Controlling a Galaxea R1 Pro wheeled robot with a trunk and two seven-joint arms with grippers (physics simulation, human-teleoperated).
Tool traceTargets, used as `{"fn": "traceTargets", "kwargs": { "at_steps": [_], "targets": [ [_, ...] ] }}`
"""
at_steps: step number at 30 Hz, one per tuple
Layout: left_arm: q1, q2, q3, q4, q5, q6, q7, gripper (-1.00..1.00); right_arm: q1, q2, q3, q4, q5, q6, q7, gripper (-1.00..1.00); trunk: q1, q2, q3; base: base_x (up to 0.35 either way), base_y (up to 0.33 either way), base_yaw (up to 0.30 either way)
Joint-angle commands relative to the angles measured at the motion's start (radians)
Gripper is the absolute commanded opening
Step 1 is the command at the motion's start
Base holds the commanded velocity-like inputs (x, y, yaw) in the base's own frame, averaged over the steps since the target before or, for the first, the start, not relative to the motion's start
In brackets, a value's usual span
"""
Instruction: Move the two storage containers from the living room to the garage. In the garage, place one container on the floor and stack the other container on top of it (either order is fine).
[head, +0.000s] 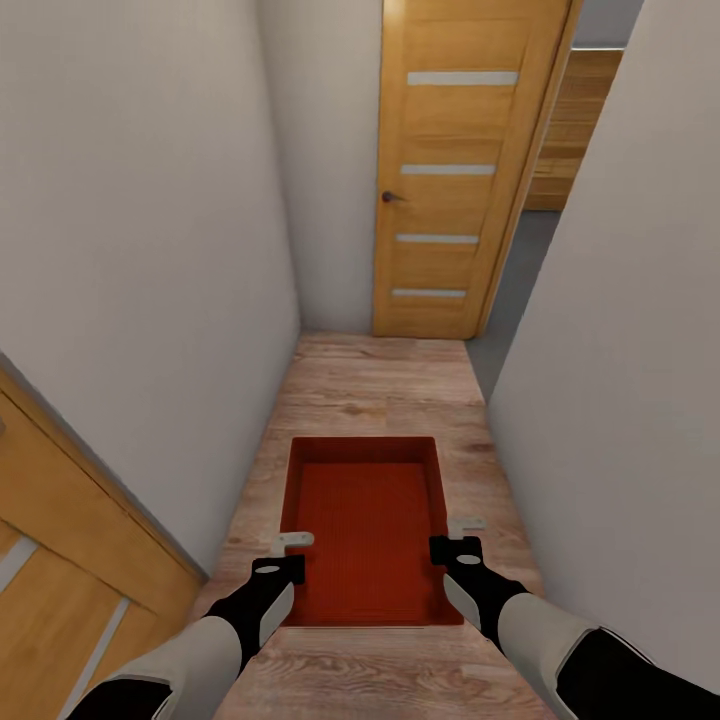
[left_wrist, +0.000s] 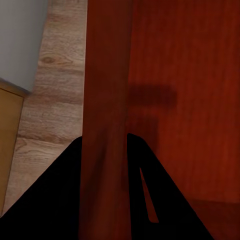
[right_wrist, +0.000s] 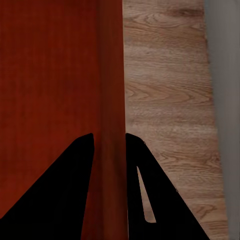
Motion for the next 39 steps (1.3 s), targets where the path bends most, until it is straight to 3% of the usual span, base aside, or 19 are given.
{"fn": "traceTargets", "kwargs": {
  "at_steps": [1,39],
  "targets": [
    [0.0,0.008,-0.008,-0.005,-0.02,0.007,0.014,-1.0,-0.001,0.0,-0.013,0.027,-0.02,-0.008,-0.008,-1.0,0.001,-0.001,-0.001,0.325,0.0,0.0],
    [0.0,0.008,-0.008,-0.004,-0.02,0.007,0.014,-1.0,-0.001,0.0,-0.013,0.027,-0.02,-0.008,-0.007,-1.0,0.001,-0.001,-0.001,0.325,0.0,0.0]
  ]
}}
